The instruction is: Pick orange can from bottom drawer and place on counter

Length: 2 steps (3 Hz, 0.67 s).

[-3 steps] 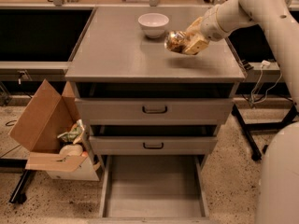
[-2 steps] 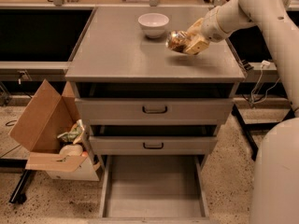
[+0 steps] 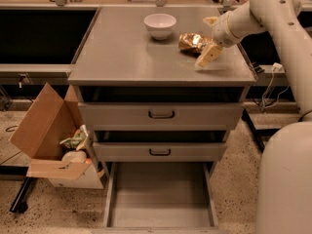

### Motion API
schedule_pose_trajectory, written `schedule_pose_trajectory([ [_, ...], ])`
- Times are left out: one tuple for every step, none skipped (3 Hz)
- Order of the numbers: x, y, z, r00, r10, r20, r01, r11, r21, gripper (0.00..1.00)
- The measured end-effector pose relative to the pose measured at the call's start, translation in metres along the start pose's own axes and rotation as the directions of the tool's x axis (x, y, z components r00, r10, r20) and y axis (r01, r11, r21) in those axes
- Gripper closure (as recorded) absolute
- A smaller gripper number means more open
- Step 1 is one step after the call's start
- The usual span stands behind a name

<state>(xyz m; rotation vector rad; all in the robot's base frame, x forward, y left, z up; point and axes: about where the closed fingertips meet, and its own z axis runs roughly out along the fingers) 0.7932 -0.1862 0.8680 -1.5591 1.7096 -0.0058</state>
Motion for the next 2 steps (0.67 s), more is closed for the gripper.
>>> schedule_pose_trajectory([
  [0.001,-0.001,-0.001,1.000,0.000,0.004,0.000,1.0000,0.005,0.00],
  [-0.004,-0.003,-0.029,0.999,-0.014,0.034,0.011,0.9968,0.079,0.00],
])
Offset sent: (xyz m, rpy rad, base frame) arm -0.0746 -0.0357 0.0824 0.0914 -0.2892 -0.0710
